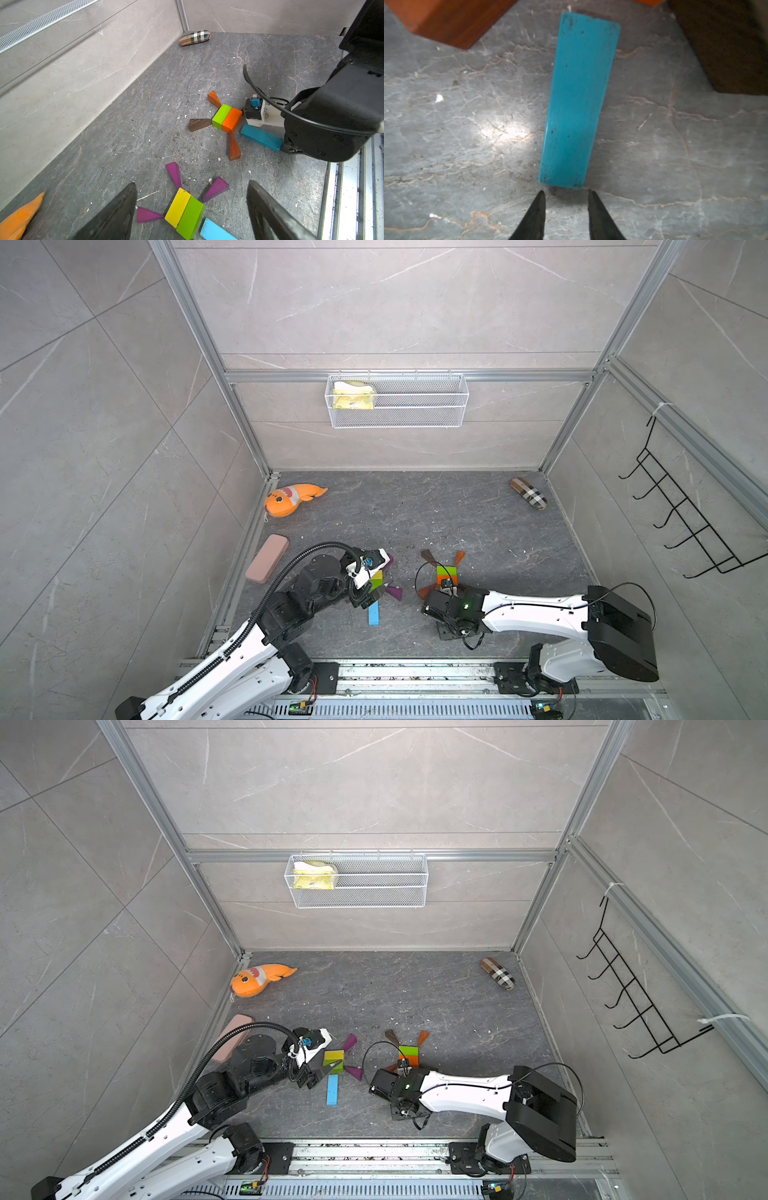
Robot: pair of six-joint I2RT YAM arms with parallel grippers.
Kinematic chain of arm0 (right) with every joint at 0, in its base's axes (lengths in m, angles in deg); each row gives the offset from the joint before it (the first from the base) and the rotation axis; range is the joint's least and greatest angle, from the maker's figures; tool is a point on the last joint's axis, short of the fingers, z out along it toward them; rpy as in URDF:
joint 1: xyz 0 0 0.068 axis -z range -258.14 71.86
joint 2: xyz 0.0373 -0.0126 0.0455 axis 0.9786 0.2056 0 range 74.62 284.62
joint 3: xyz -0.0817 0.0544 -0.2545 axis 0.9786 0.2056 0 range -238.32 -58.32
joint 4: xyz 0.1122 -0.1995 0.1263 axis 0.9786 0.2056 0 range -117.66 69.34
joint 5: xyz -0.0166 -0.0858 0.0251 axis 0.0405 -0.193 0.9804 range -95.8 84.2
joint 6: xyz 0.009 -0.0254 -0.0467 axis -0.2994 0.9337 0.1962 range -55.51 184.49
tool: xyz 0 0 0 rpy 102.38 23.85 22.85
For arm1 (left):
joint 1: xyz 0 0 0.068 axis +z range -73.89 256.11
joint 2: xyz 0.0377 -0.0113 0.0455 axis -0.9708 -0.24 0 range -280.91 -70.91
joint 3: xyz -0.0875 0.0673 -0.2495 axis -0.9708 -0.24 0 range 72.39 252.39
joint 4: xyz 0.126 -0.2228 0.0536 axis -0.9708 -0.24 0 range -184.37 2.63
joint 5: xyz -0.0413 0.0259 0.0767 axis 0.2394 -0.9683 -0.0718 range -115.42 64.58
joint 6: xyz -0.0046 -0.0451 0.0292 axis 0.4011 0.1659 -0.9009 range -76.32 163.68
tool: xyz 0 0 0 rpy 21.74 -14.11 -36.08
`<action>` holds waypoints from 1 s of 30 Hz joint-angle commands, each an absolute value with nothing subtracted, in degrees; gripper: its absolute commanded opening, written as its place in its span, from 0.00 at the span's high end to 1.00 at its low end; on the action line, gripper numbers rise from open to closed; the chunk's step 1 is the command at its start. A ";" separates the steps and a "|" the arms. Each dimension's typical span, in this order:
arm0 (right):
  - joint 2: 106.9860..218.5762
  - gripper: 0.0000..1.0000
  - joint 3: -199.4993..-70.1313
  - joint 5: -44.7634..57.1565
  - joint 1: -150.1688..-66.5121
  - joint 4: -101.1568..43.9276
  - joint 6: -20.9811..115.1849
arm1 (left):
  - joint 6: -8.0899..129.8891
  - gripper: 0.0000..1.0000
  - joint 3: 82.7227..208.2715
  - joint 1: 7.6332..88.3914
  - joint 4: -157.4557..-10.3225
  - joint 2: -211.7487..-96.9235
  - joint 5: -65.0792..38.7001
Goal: Assemble a small pinwheel with building blocks
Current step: Assemble the building block at the center of the board.
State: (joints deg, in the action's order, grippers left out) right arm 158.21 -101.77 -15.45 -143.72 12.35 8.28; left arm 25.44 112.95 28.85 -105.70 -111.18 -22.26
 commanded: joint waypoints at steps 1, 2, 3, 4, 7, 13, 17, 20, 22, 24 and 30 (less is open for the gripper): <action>159.06 0.63 -101.56 -17.48 -143.97 13.07 6.84 | 24.52 0.16 112.67 28.91 -105.43 -111.22 -21.49; 159.15 0.63 -101.66 -17.53 -143.97 13.10 6.92 | 24.52 0.16 112.74 28.91 -105.48 -111.33 -21.55; 159.17 0.63 -101.76 -17.62 -143.97 13.24 7.00 | 24.45 0.16 112.73 28.87 -105.44 -111.34 -21.42; 159.25 0.62 -101.84 -17.84 -143.97 13.44 7.03 | 24.44 0.16 112.73 28.91 -105.44 -111.31 -21.32; 159.52 0.62 -102.16 -18.22 -143.97 13.74 7.01 | 24.43 0.16 112.73 28.91 -105.40 -111.34 -21.05; 159.52 0.62 -102.53 -18.93 -143.71 14.51 7.27 | 24.43 0.16 112.64 28.92 -105.30 -111.28 -20.69; 159.48 0.61 -102.69 -19.21 -143.39 14.52 7.53 | 24.43 0.16 112.65 28.96 -105.30 -111.34 -20.58; 159.52 0.61 -102.93 -19.49 -143.40 14.53 7.62 | 24.43 0.16 112.57 28.91 -105.34 -111.33 -20.42; 159.83 0.61 -102.89 -19.50 -143.29 14.60 7.63 | 24.33 0.16 112.56 28.91 -105.30 -111.34 -20.33; 159.91 0.61 -102.96 -19.51 -143.27 14.32 7.71 | 24.34 0.16 112.60 28.91 -105.30 -111.36 -20.32; 160.31 0.61 -103.19 -19.67 -142.90 13.83 8.02 | 24.34 0.16 112.56 28.91 -105.41 -111.72 -20.09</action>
State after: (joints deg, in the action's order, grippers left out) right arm 159.61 -102.03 -18.12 -143.30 12.78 8.33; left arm 25.20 112.95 28.85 -105.74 -111.68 -21.74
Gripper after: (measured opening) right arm 0.387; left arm 0.840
